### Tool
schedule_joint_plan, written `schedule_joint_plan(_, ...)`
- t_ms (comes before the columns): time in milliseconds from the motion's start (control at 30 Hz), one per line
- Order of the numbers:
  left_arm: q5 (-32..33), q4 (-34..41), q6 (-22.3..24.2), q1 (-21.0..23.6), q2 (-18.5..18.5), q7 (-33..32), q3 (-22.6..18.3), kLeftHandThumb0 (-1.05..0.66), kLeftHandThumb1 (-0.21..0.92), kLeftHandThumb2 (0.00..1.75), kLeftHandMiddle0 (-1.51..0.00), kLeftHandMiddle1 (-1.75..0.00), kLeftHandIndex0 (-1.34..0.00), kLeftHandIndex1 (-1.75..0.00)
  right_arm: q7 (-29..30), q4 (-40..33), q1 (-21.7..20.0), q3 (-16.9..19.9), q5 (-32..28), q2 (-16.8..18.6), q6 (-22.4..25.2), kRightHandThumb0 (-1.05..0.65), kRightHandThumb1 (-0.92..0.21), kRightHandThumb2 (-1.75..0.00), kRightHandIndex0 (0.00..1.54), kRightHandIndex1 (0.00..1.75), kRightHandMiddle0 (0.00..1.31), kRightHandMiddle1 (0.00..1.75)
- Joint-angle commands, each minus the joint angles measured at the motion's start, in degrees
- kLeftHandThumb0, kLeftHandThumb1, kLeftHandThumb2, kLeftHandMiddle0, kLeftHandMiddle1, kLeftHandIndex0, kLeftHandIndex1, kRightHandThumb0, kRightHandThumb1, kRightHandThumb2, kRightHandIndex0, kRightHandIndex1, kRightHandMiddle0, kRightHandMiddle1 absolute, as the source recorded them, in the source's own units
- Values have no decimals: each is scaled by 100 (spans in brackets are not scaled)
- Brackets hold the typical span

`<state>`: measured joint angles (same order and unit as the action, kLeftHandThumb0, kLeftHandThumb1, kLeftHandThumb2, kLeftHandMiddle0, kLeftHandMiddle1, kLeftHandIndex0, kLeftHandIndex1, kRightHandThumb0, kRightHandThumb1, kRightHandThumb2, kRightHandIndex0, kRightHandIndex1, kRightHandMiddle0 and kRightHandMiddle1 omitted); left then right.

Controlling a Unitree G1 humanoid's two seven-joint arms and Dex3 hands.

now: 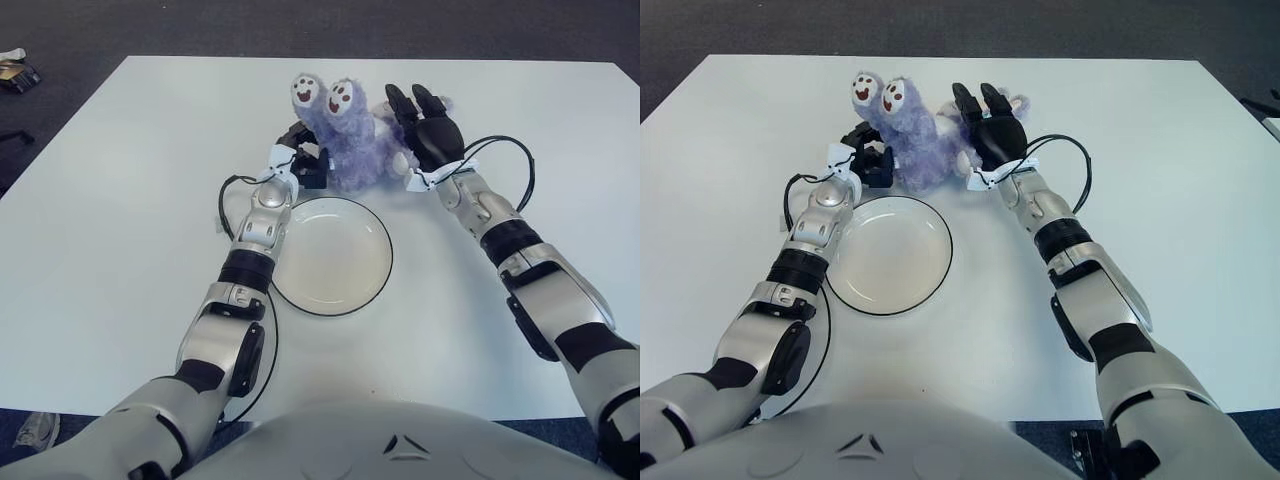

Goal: Put the doll into the plate.

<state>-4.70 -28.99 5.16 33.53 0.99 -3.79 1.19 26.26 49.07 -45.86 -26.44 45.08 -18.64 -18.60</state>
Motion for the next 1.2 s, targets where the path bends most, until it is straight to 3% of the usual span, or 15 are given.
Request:
schedule_joint_plan(0, -26, -5, 7, 62, -35, -8, 11, -1, 19, 147, -59, -175, -59, -174, -116, 107, -135, 64, -188, 40, -193, -55, -27, -92, 2, 1, 0, 0)
schedule_joint_plan(300, -11, -5, 32, 69, -24, 4, 7, -1, 18, 147, -60, -175, -59, -174, -371, 493, -270, 72, -415, 93, -616, -51, -23, -98, 7, 2, 0, 14)
schedule_joint_plan(500, -16, -10, 73, 76, -21, 11, 18, -1, 19, 147, -60, -175, -59, -174, -736, 784, -381, 92, -630, 84, -1006, -53, -24, -96, 12, 3, 0, 43)
schedule_joint_plan(933, 17, -37, 40, 71, -42, 89, 19, -1, 19, 146, -59, -175, -58, -174, -1931, 1325, -615, 232, -1187, 33, -1755, -49, -29, -96, 29, 14, 0, 80)
schedule_joint_plan(1033, 52, -136, -8, 91, -72, 176, 10, -1, 19, 146, -59, -175, -58, -174, -2051, 1381, -644, 242, -1233, 30, -1819, -42, -25, -102, 22, 43, 0, 89)
schedule_joint_plan(1167, 44, -99, 10, 76, -64, 174, 18, -1, 19, 146, -59, -175, -58, -174, -2164, 1513, -711, 224, -1261, 35, -1847, -37, -24, -107, 18, 68, 0, 98)
